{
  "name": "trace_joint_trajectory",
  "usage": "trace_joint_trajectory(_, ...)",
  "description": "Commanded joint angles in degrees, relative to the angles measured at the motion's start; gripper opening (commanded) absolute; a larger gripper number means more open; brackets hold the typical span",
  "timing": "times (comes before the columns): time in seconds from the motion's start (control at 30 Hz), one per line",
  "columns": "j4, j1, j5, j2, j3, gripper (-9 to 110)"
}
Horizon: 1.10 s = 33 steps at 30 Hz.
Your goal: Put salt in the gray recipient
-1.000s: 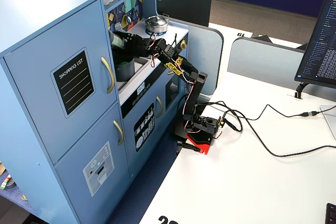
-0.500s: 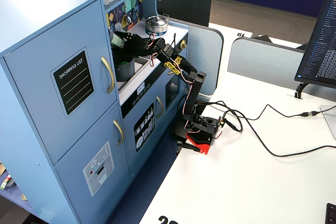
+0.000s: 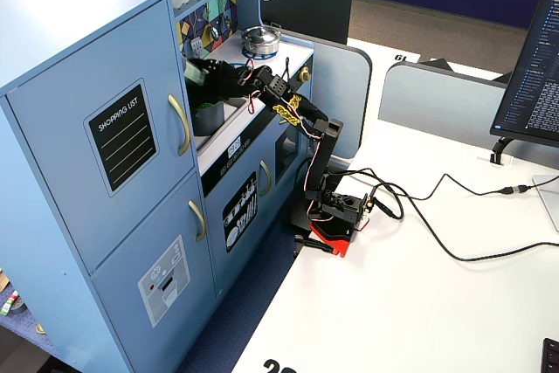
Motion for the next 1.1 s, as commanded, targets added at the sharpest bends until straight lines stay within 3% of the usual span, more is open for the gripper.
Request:
trace_joint_trajectory(0.0,-2.1,-0.4,-1.8,2.8,-4.2,0)
trace_joint_trajectory(0.13,9.6,2.4,1.3,3.3,-1.2,0)
trace_joint_trajectory(0.27,2.5,4.2,-5.6,6.9,2.9,0)
trace_joint_trajectory(0.4,-2.0,9.4,-28.0,5.7,-5.9,0)
trace_joint_trajectory(0.67,-2.0,29.9,-99.5,8.5,-4.0,0)
trace_joint_trajectory(0.73,-2.5,37.4,-112.6,8.6,-2.2,0)
trace_joint_trajectory(0.9,-15.1,52.1,-132.6,7.3,6.0,0)
trace_joint_trajectory(1.07,-28.4,57.0,-138.1,4.4,13.4,0)
